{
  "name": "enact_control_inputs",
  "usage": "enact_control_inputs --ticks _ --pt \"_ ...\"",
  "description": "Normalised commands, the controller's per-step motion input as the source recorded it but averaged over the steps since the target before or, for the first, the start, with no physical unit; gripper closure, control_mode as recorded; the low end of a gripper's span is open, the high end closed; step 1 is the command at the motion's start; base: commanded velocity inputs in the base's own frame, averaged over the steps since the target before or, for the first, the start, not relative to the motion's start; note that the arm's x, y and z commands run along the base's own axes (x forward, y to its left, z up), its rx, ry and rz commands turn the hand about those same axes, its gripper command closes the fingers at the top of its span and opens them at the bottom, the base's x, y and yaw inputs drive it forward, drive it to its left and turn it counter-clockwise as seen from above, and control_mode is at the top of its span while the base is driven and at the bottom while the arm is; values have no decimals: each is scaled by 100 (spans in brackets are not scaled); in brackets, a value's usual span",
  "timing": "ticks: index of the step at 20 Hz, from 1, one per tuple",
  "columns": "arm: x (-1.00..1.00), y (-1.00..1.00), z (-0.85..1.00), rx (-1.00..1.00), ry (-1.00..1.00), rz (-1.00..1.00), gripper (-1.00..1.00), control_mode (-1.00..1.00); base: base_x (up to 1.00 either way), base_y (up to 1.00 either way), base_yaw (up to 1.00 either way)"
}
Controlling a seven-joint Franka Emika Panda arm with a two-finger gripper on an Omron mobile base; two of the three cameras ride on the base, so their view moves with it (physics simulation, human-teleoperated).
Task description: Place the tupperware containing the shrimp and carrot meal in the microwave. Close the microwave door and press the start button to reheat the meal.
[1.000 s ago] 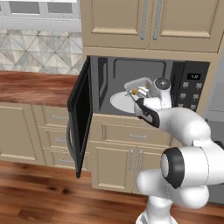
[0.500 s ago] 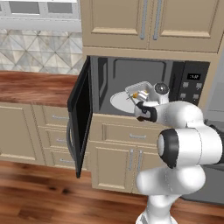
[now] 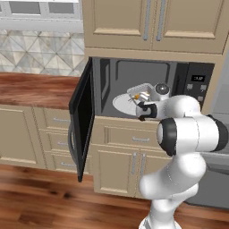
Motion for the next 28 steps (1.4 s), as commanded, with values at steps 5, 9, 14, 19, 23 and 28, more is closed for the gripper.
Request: enact_control_inputs --ticks 5,9,14,19,23,28 --pt "42 0 -9 0 3 0 100 -100 0 0 0" --pt "41 -3 -29 0 3 0 100 -100 0 0 0" --pt "41 -5 -32 0 3 0 100 -100 0 0 0" --pt "53 -12 -13 0 1 0 100 -100 0 0 0" --pt "56 -13 -6 0 0 0 100 -100 0 0 0" --pt "33 -4 -7 0 0 0 -100 -100 0 0 0"
